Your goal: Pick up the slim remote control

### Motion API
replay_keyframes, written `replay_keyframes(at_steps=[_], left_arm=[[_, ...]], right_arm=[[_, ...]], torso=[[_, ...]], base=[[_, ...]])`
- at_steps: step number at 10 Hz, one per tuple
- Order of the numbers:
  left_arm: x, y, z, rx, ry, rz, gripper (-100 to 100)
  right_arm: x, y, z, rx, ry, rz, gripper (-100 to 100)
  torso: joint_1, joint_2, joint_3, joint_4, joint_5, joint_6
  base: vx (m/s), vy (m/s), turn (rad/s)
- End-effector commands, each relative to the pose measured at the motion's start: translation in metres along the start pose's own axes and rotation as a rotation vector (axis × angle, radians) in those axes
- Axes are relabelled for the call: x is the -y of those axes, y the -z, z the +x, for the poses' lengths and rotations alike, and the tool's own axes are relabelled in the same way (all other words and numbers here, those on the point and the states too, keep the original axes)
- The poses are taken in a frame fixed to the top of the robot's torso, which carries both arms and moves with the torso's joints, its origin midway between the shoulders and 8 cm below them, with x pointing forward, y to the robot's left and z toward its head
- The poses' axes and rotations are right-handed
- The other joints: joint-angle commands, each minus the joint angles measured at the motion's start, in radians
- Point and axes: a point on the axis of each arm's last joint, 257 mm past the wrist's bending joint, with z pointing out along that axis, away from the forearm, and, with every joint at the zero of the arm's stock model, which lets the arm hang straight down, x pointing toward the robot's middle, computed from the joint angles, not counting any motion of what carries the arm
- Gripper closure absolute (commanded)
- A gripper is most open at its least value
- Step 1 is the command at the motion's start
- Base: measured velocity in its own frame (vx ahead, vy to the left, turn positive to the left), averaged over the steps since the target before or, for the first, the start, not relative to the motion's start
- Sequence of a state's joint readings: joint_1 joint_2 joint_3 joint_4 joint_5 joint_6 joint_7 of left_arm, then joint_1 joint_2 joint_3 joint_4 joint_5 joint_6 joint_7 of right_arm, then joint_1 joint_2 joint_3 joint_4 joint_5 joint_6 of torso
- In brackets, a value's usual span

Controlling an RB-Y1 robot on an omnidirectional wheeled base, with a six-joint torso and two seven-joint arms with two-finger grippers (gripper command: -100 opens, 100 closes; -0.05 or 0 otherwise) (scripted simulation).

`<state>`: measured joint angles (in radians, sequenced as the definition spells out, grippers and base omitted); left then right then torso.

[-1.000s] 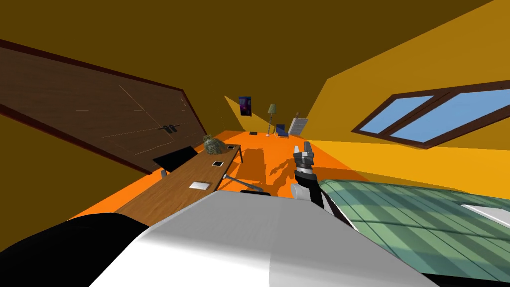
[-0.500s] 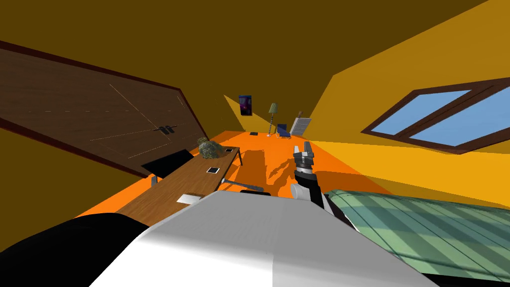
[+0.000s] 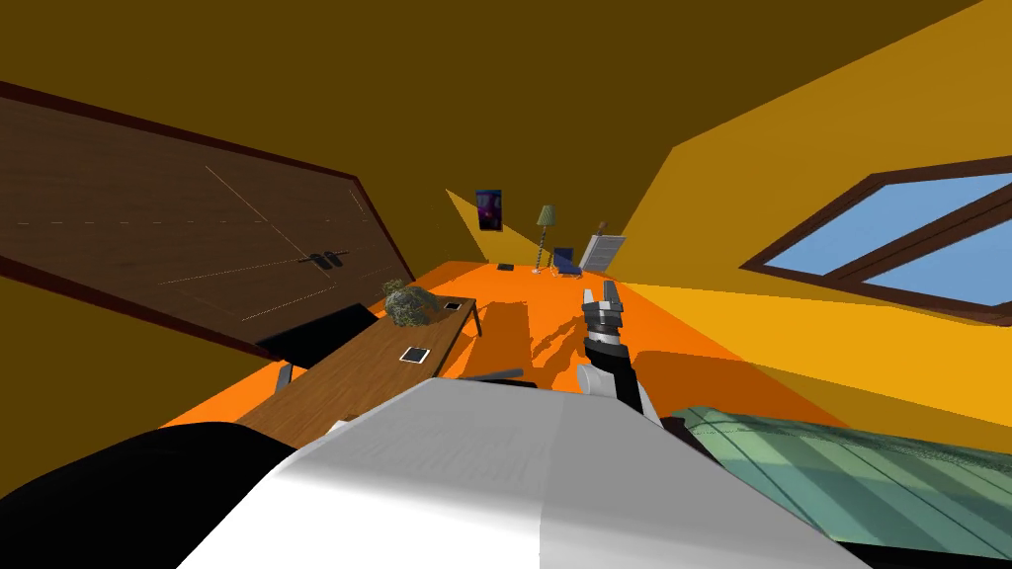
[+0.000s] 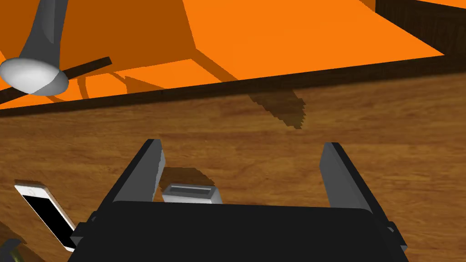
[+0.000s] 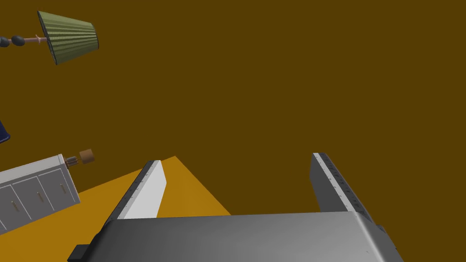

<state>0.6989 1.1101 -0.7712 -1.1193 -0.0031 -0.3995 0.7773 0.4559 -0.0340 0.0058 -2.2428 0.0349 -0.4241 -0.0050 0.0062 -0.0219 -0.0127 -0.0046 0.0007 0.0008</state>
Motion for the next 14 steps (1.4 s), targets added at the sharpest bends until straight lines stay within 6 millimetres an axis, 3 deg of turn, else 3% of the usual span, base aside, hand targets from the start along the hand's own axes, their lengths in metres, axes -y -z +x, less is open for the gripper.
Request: replay_keyframes(at_steps=[1, 5, 6, 7, 8, 9, 12, 13, 14], left_arm=[[-0.022, 0.009, -0.015, 0.027, 0.014, -0.063, -100], [-0.077, 0.020, -0.029, 0.079, 0.048, -0.197, -100], [-0.084, 0.021, -0.029, 0.083, 0.052, -0.212, -100], [-0.075, 0.019, -0.032, 0.079, 0.046, -0.197, -100], [-0.076, 0.019, -0.033, 0.081, 0.048, -0.200, 0], [-0.078, 0.009, -0.026, 0.084, 0.048, -0.197, -100], [-0.079, -0.005, -0.016, 0.089, 0.048, -0.195, -100], [-0.080, -0.001, -0.018, 0.088, 0.050, -0.195, -100], [-0.080, -0.001, -0.017, 0.089, 0.048, -0.195, 100]], right_arm=[[0.000, 0.000, 0.000, 0.000, 0.000, 0.000, 0], [0.000, 0.000, 0.000, 0.000, 0.000, 0.000, 0], [0.000, 0.000, 0.000, 0.000, 0.000, 0.000, 0], [0.000, 0.000, 0.000, 0.000, 0.000, 0.000, 0], [0.000, 0.000, 0.000, 0.000, 0.000, 0.000, 0], [0.000, 0.000, 0.000, 0.000, 0.000, -0.001, 0], [0.000, 0.000, 0.000, 0.000, 0.000, -0.001, 0], [0.000, 0.000, 0.000, 0.000, 0.000, -0.001, 0], [0.000, 0.000, 0.000, 0.000, 0.000, -0.001, 0]], torso=[[0.000, 0.000, 0.000, 0.000, 0.000, 0.000], [0.008, 0.001, 0.000, 0.000, 0.002, 0.000], [0.008, 0.006, 0.003, 0.001, 0.002, 0.000], [0.008, 0.010, 0.005, 0.002, 0.002, 0.000], [0.003, 0.015, 0.008, 0.003, 0.001, 0.000], [0.000, 0.019, 0.010, 0.004, 0.000, 0.000], [0.000, 0.021, 0.012, 0.004, 0.000, 0.000], [0.000, 0.021, 0.012, 0.004, 0.000, 0.000], [-0.001, 0.021, 0.012, 0.004, 0.000, 0.000]], base=[[0.335, 0.115, 0.052], [0.275, 0.157, 0.048], [0.129, 0.148, 0.046], [0.052, 0.061, -0.003], [0.012, 0.014, -0.002], [0.009, 0.026, -0.003], [0.003, 0.036, -0.003], [0.000, 0.015, 0.001], [0.000, 0.000, 0.000]])
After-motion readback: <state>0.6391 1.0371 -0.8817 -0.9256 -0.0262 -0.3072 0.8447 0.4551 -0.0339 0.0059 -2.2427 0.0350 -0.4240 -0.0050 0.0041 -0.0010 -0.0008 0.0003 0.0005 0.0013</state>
